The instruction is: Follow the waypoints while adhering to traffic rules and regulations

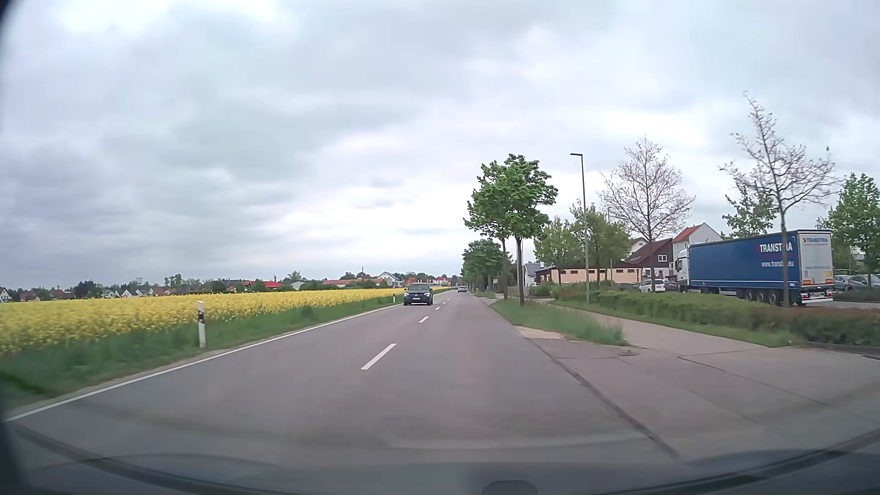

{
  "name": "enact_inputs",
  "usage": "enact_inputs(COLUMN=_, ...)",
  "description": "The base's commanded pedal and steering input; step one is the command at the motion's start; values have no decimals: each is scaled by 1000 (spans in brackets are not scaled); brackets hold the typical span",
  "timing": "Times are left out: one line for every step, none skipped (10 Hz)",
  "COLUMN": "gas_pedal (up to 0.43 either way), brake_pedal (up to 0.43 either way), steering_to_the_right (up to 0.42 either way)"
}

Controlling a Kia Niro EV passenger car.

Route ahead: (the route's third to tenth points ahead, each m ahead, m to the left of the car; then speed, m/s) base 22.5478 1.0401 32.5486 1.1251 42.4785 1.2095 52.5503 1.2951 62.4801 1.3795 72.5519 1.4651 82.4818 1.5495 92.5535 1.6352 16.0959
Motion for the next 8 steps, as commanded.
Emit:
enact_inputs(gas_pedal=177, brake_pedal=0, steering_to_the_right=-1)
enact_inputs(gas_pedal=177, brake_pedal=0, steering_to_the_right=-1)
enact_inputs(gas_pedal=177, brake_pedal=0, steering_to_the_right=-2)
enact_inputs(gas_pedal=177, brake_pedal=0, steering_to_the_right=-1)
enact_inputs(gas_pedal=177, brake_pedal=0, steering_to_the_right=-1)
enact_inputs(gas_pedal=177, brake_pedal=0, steering_to_the_right=-1)
enact_inputs(gas_pedal=177, brake_pedal=0, steering_to_the_right=-1)
enact_inputs(gas_pedal=177, brake_pedal=0, steering_to_the_right=-1)
